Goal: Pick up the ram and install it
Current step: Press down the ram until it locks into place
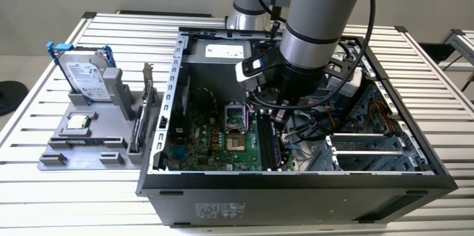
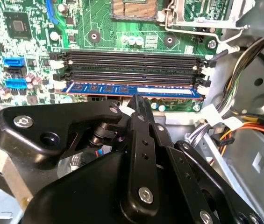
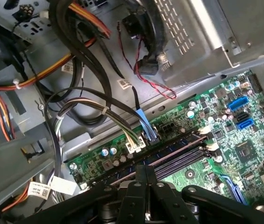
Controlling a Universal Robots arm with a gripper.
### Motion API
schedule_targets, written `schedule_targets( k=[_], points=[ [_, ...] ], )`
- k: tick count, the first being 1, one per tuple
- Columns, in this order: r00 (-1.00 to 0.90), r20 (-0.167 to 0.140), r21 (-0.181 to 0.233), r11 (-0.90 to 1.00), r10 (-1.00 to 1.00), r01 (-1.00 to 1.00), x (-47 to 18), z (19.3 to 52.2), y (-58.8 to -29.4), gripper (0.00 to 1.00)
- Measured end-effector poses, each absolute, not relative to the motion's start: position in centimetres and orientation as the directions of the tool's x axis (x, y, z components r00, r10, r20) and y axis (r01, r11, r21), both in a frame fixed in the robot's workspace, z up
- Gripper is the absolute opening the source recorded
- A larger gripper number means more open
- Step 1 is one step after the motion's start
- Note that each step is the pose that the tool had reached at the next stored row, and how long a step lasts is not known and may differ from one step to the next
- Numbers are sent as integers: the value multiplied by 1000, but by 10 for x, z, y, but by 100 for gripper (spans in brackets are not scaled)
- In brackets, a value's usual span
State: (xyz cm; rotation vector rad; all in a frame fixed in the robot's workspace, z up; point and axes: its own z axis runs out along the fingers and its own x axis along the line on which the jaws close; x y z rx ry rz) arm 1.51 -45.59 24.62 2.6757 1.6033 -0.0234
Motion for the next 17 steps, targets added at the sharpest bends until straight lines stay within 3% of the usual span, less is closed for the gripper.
schedule_targets(
  k=[17],
  points=[
    [287, -18, 9, -287, 958, 958, 14, 246, -455, 0]
  ],
)
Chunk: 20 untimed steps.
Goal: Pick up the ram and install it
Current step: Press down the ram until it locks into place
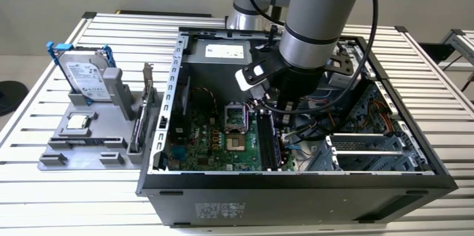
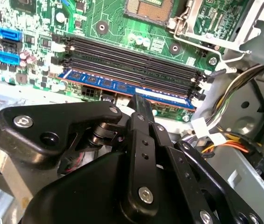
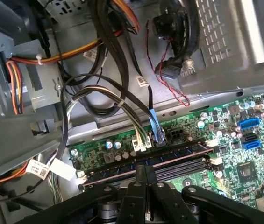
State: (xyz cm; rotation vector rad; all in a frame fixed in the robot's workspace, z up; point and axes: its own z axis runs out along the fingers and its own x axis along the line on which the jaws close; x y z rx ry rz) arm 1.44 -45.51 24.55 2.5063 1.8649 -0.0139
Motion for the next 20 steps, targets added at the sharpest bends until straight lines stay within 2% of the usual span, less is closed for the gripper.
schedule_targets(
  k=[20],
  points=[
    [84, -7, 7, -84, 996, 996, 14, 245, -455, 0]
  ],
)
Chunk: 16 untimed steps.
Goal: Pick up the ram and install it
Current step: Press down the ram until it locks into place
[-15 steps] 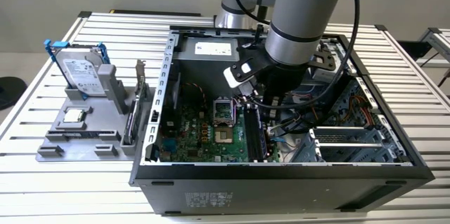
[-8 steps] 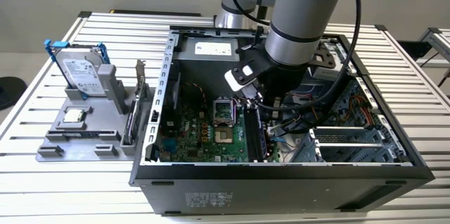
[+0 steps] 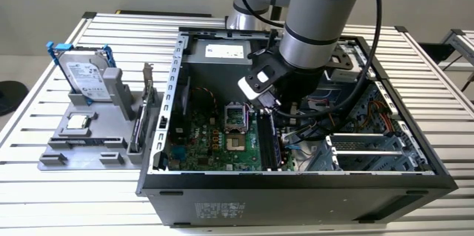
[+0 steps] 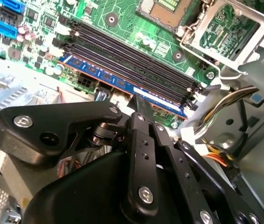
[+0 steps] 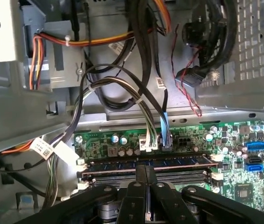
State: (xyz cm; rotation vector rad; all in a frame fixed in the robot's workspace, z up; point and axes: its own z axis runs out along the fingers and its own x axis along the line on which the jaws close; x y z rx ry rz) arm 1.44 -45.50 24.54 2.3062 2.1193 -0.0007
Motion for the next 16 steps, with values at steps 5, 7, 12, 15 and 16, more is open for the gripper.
schedule_targets(
  k=[5, 7, 12, 15, 16],
  points=[
    [33, -6, 7, -33, 999, 999, 14, 245, -455, 0],
    [24, -6, 7, -24, 1000, 1000, 14, 245, -455, 0],
    [24, -6, 6, -24, 1000, 1000, 14, 245, -455, 0],
    [24, -9, 5, -24, 1000, 1000, 14, 245, -455, 0],
    [24, -15, 5, -23, 1000, 1000, 14, 245, -455, 0]
  ],
)
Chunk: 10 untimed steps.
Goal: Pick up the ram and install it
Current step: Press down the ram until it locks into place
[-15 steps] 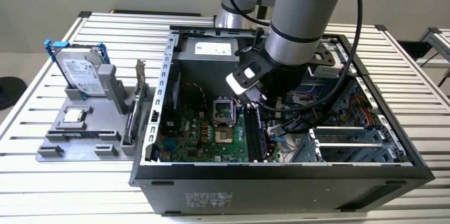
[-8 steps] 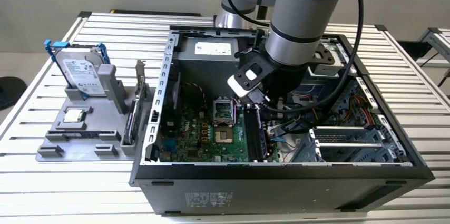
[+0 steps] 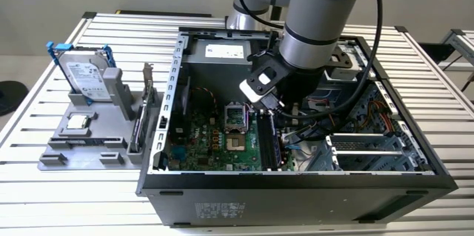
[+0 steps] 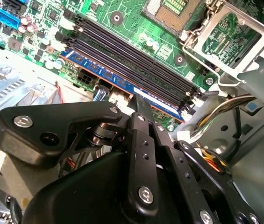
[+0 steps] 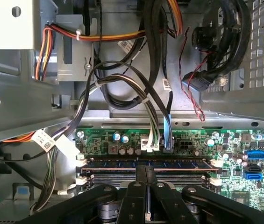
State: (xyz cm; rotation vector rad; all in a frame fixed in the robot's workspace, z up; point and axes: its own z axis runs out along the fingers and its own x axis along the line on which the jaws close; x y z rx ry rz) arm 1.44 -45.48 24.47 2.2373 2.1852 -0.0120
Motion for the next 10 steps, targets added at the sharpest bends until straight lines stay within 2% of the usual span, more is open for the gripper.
schedule_targets(
  k=[5, 10],
  points=[
    [23, -33, 3, -23, 999, 1000, 14, 241, -454, 0],
    [23, -33, 4, -23, 999, 1000, 14, 239, -454, 0]
  ],
)
